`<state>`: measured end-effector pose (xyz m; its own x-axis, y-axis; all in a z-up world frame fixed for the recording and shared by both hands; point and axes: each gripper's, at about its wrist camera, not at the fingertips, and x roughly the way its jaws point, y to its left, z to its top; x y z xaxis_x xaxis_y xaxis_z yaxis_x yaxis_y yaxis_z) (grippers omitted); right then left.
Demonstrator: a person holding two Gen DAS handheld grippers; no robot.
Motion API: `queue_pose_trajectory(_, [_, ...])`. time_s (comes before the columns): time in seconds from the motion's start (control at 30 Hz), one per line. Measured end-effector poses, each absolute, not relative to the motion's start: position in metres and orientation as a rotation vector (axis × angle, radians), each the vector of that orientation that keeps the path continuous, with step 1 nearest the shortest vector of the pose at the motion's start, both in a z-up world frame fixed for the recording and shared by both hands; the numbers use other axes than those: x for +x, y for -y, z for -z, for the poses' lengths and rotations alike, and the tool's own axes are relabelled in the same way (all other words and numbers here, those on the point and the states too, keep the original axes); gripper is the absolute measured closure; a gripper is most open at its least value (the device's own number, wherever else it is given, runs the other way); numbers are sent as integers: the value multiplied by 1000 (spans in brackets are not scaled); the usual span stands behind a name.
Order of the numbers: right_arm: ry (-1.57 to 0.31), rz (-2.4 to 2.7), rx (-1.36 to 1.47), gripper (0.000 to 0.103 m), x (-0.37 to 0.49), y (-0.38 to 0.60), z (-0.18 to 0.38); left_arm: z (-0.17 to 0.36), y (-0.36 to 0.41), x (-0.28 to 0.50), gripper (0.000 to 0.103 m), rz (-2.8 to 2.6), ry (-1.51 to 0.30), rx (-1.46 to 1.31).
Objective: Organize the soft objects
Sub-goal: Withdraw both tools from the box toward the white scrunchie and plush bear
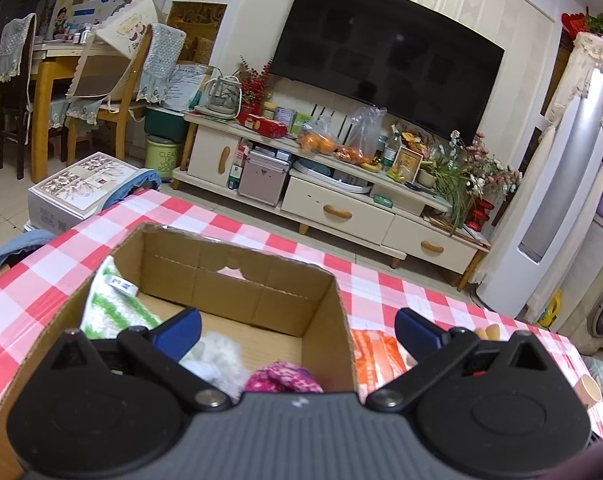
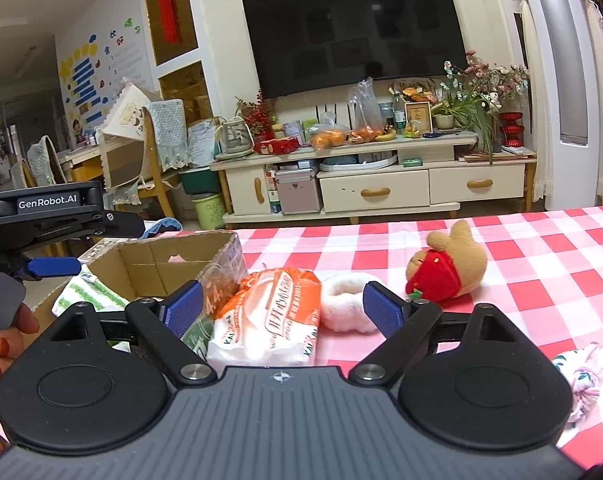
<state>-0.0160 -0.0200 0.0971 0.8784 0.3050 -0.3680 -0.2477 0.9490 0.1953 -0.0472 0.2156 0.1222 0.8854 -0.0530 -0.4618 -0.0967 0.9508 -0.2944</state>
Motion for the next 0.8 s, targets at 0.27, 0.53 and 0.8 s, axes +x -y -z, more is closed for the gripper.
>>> queue_pose_trajectory(0.27, [-398, -265, 133, 0, -19, 23, -96, -122, -196, -48, 1, 1, -491, -286])
queue_pose_trajectory(0.53, [-385, -235, 135, 0, -23, 28, -94, -120, -175, -48, 1, 36, -493, -242])
queue_pose_trajectory(0.8, [-385, -203, 144, 0, -25, 32, -91, -119, -159, -45, 1, 63, -498, -202])
